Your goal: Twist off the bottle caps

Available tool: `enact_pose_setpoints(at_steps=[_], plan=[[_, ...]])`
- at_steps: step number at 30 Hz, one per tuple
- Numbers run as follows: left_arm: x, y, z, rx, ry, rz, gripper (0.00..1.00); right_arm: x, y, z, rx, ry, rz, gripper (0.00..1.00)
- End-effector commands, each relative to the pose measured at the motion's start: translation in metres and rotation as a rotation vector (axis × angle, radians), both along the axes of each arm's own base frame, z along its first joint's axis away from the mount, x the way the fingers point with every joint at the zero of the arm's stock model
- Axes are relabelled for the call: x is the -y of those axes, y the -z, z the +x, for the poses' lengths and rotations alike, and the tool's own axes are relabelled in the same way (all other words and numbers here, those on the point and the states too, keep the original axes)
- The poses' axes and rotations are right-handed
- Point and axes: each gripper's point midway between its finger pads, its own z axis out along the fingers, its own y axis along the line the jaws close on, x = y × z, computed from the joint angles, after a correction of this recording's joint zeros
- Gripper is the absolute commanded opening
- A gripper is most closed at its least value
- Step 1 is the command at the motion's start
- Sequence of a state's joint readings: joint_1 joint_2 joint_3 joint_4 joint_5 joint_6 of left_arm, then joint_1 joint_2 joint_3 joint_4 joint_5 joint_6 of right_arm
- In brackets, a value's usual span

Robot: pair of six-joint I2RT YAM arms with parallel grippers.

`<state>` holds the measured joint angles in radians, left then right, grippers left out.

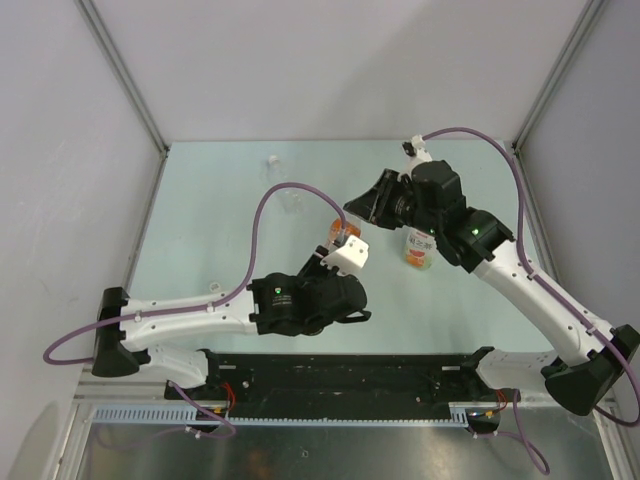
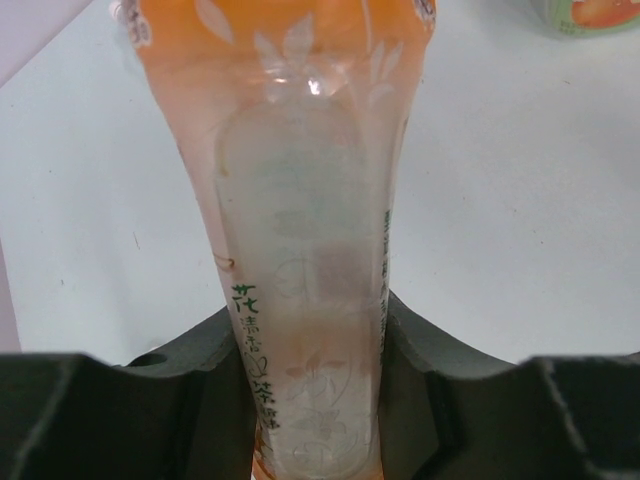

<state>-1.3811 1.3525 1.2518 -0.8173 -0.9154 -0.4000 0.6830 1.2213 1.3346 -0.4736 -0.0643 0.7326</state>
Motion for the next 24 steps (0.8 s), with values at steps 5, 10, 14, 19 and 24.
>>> enact_pose_setpoints(at_steps=[5,10,14,19,24], plan=[[0.009,-0.018,0.002,0.020,-0.018,-0.067,0.00,0.004,-0.023,-0.001,0.090,0.004,0.036,0.00],[0.017,-0.021,-0.004,-0.016,0.022,-0.093,0.00,0.002,-0.038,-0.008,0.198,-0.061,0.040,0.00],[0.023,-0.031,-0.010,-0.047,0.066,-0.142,0.00,0.004,-0.045,-0.011,0.247,-0.107,0.076,0.00],[0.039,-0.044,-0.022,-0.094,0.194,-0.217,0.00,0.014,-0.051,-0.013,0.295,-0.167,0.159,0.00],[0.056,-0.070,-0.042,-0.138,0.381,-0.388,0.00,0.029,-0.055,-0.012,0.311,-0.201,0.228,0.00]])
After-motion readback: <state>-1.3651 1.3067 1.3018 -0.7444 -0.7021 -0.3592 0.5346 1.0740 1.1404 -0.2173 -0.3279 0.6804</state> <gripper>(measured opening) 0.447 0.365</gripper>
